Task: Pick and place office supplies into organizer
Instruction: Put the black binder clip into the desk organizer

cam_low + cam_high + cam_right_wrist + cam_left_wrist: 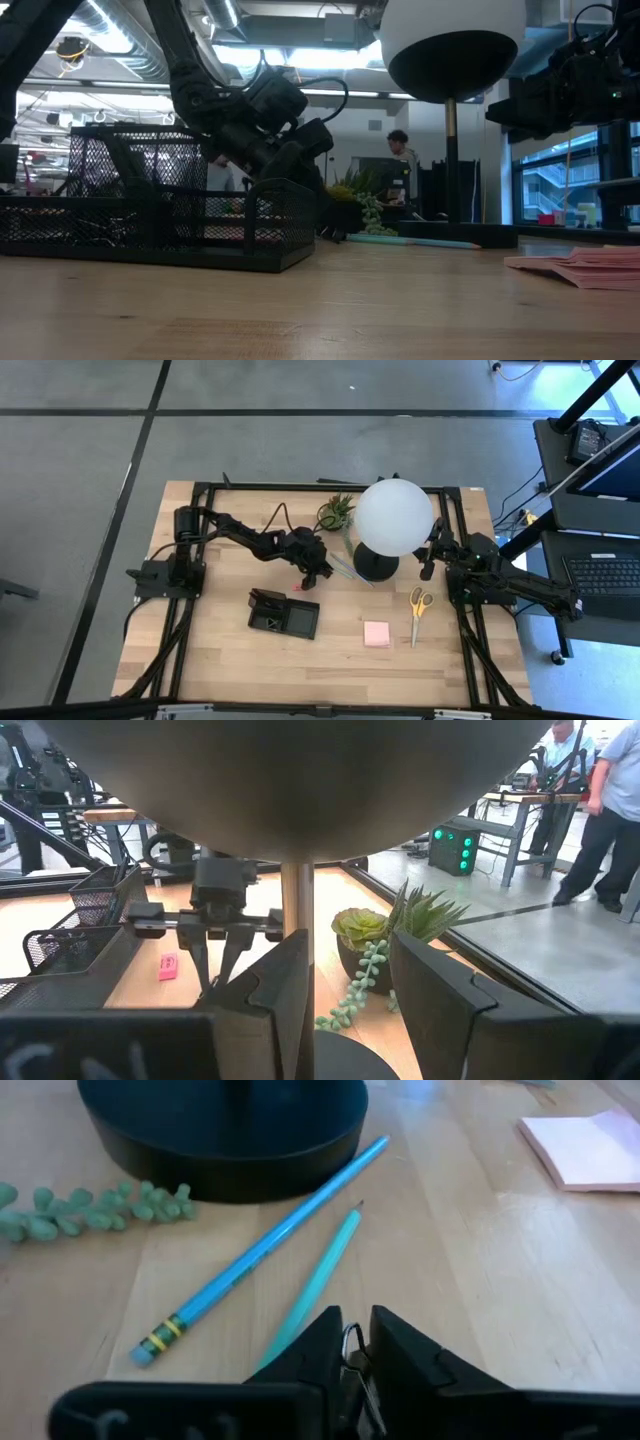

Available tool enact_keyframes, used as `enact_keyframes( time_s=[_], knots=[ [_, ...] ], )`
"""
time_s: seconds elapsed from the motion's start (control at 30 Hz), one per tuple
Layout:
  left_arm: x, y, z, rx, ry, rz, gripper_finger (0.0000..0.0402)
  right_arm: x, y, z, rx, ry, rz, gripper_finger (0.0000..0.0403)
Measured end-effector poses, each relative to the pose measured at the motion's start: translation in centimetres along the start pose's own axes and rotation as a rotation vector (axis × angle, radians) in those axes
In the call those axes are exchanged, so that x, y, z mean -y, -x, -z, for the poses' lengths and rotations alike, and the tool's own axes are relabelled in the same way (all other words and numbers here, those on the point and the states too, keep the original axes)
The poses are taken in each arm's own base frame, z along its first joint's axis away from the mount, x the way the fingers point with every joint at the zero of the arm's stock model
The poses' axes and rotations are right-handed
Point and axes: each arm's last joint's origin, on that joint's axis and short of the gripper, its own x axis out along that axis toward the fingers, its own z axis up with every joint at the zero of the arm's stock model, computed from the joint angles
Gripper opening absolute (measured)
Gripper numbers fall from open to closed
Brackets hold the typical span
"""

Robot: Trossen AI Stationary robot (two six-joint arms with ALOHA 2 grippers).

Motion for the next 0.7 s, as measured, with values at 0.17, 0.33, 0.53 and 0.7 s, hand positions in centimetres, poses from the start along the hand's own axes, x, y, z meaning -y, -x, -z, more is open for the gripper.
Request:
enact_keyframes(
  time_s=[0.17,0.33,0.53,0.7],
  knots=[
    [0.0,0.0,0.0,0.0,-0.003,0.001,0.0015,0.0,0.0,0.0,0.0,0.0,0.0,0.0145],
    [0.0,0.0,0.0,0.001,-0.003,-0.001,0.0003,0.0,0.0,0.0,0.0,0.0,0.0,0.0145],
    [0.2,0.0,-0.1,-0.002,0.002,-0.006,0.0003,0.0,0.0,0.0,0.0,0.0,0.0,0.0145],
    [0.9,1.0,-1.1,0.006,-0.013,-0.006,0.0002,0.0,0.0,0.0,0.0,0.0,0.0,0.0145]
  ],
)
